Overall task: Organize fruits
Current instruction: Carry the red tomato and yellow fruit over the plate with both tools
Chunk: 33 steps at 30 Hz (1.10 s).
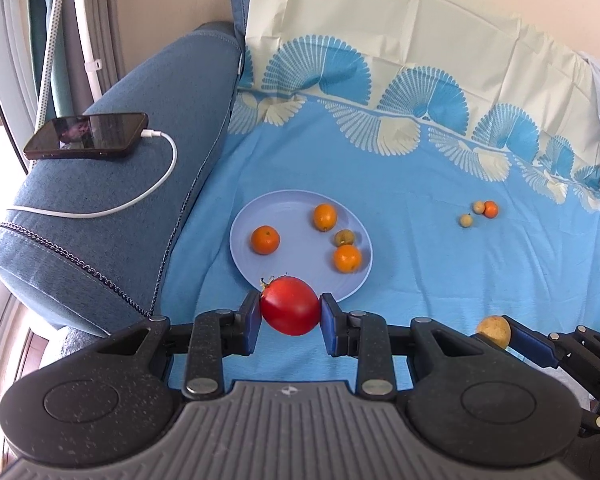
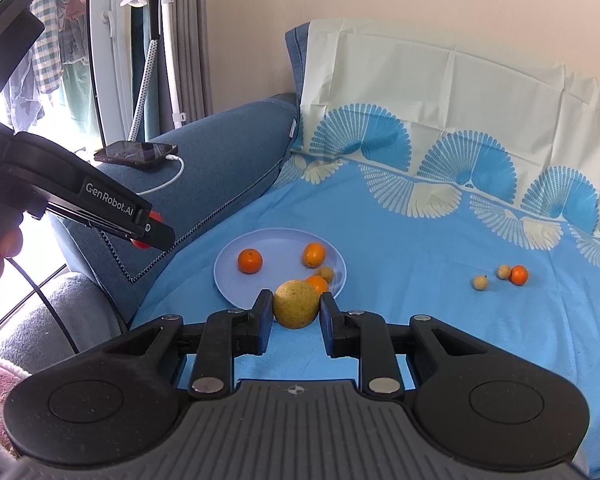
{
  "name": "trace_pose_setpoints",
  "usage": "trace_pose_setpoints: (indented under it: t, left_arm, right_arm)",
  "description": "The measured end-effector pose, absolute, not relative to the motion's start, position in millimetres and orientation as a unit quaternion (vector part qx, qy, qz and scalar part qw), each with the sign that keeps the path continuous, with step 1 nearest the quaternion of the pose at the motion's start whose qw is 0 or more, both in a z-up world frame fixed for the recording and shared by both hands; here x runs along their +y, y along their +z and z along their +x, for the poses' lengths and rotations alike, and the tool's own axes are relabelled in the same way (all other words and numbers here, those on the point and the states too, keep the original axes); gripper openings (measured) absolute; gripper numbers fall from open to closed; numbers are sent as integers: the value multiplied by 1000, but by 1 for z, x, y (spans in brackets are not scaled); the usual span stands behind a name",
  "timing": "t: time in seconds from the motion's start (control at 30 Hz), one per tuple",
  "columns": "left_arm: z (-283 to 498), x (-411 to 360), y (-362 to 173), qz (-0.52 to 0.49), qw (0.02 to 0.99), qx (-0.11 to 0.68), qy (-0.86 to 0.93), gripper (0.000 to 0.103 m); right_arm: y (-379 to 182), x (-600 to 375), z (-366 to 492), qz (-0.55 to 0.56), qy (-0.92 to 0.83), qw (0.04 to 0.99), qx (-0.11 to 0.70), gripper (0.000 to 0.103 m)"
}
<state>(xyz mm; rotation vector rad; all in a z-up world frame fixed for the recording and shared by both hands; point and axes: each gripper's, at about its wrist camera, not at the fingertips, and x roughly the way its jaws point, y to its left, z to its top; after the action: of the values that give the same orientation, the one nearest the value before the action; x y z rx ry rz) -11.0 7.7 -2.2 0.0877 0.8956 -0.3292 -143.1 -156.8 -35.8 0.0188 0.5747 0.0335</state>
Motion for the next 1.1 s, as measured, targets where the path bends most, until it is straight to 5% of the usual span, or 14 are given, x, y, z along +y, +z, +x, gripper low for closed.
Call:
trace_pose_setpoints:
  t: [1.1]
  left_arm:
    - [145,-26,-70,66,864,489,-101,35]
  right_arm:
    - [-101,-160,18,2,52,937,347,26]
